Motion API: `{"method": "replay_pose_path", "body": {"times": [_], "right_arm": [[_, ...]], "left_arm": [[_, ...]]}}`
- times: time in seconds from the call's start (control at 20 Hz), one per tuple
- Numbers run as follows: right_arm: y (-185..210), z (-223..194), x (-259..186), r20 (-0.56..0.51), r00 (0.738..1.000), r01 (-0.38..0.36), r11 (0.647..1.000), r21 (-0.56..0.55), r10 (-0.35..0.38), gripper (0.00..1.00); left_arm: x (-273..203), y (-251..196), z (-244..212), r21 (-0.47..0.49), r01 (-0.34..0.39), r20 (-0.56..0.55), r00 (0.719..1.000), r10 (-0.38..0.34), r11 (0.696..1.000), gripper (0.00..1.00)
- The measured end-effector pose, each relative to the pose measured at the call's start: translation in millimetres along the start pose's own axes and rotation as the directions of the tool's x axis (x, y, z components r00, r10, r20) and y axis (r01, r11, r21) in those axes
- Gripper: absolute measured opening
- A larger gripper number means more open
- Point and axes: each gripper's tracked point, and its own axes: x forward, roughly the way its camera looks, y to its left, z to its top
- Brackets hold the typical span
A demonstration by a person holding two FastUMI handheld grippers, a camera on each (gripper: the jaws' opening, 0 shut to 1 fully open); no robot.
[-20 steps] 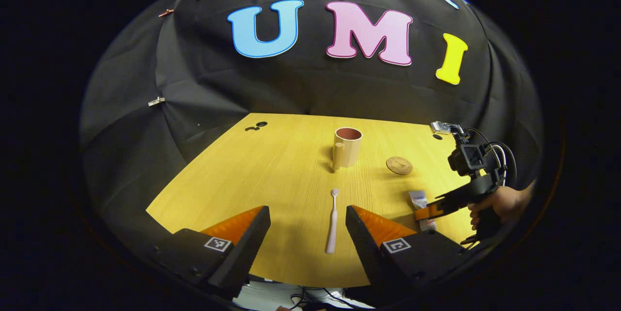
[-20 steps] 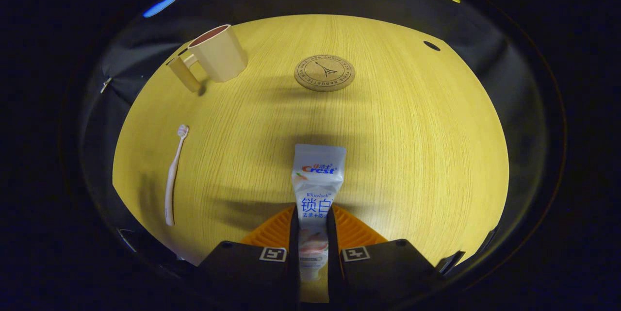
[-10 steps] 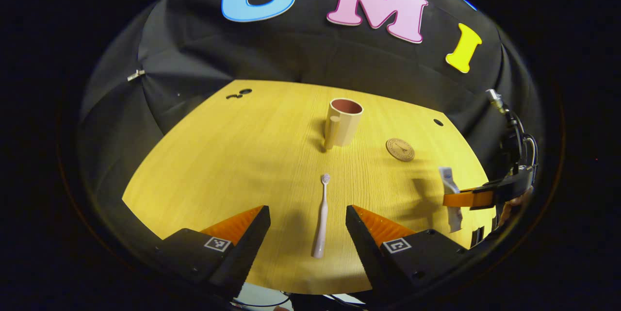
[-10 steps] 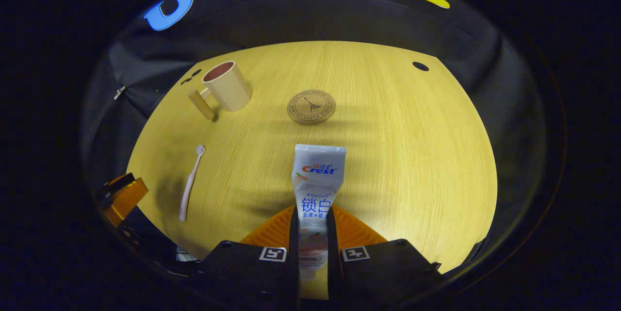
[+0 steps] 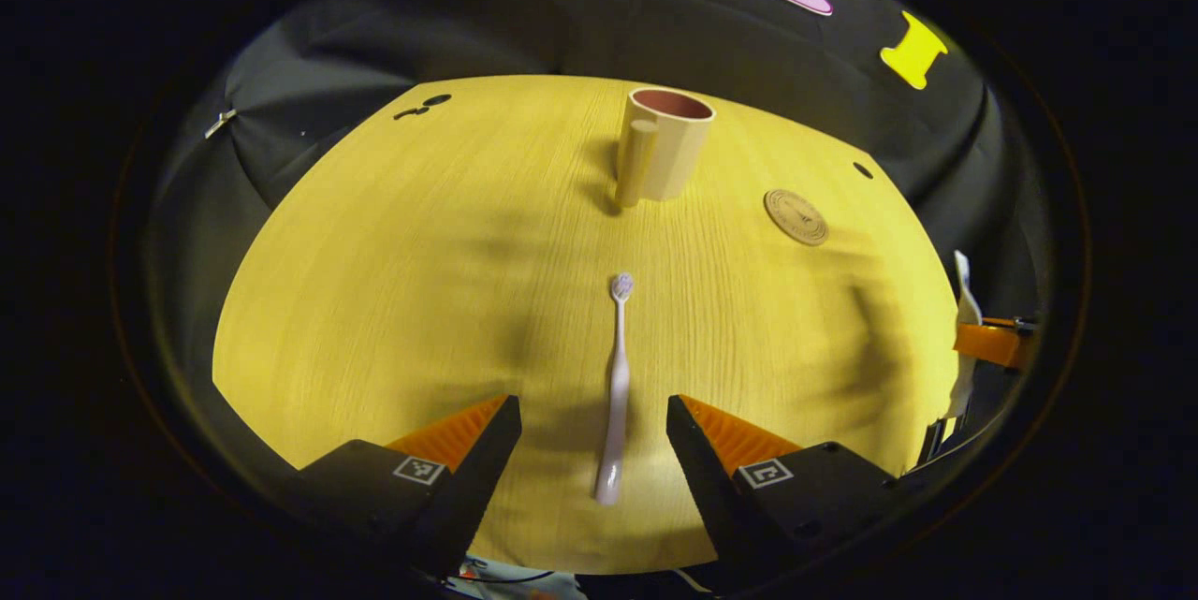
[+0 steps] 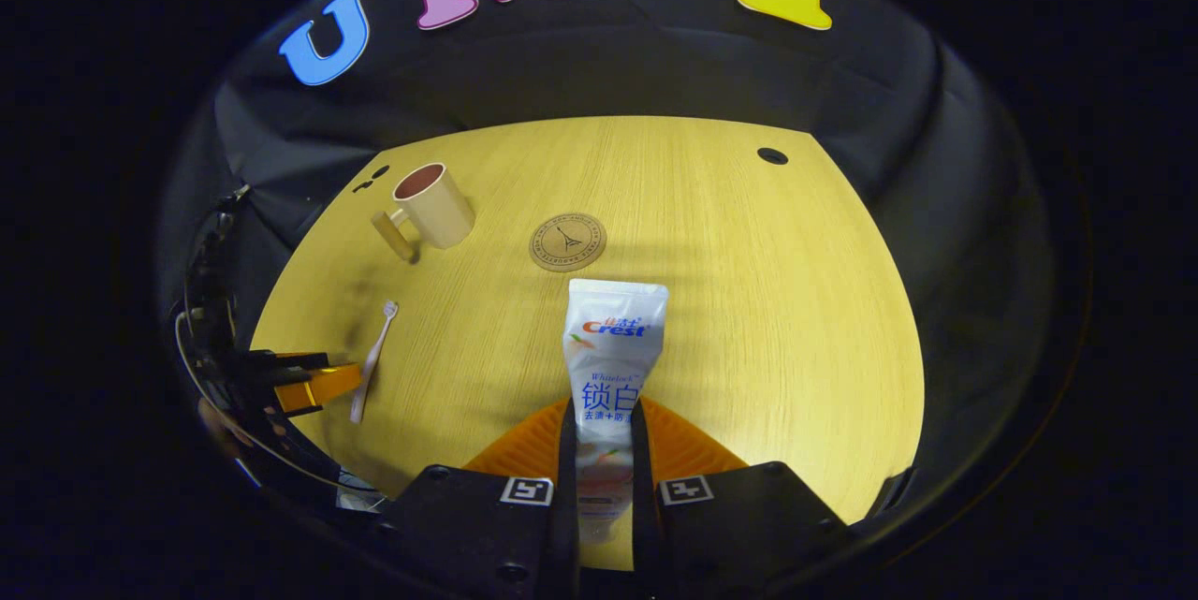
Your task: Put the toothbrush and toothpaste on the desktop into the cup, then pick up the cup and place it on the coaster on the desktop.
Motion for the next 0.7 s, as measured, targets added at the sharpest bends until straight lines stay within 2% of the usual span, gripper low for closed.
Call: {"method": "replay_pose_path", "body": {"times": [0.15,0.4,0.5,0.55,0.7], "right_arm": [[-2.0,-2.2,-4.5,0.000,1.000,-0.012,1.000,0.004,0.012,0.27],[-2.0,-7.4,-1.7,-0.014,1.000,-0.026,1.000,0.000,0.026,0.27],[0.4,-6.4,0.9,-0.015,0.999,-0.036,0.999,-0.006,0.036,0.27],[2.2,-6.2,1.9,-0.015,0.999,-0.043,0.999,-0.008,0.043,0.27],[8.8,-1.3,5.8,-0.015,0.998,-0.066,0.998,-0.019,0.066,0.27]], "left_arm": [[12.0,2.1,-6.5,0.035,-0.021,-0.045,0.999,0.023,0.999,0.97],[26.2,-1.1,-17.4,0.083,-0.033,-0.114,0.993,0.043,0.996,0.89],[25.4,-5.8,-16.2,0.109,-0.022,-0.120,0.992,0.035,0.994,0.82],[24.2,-6.5,-16.7,0.113,-0.022,-0.131,0.991,0.037,0.993,0.76],[26.1,-9.7,-16.4,0.105,-0.021,-0.164,0.986,0.039,0.994,0.68]]}}
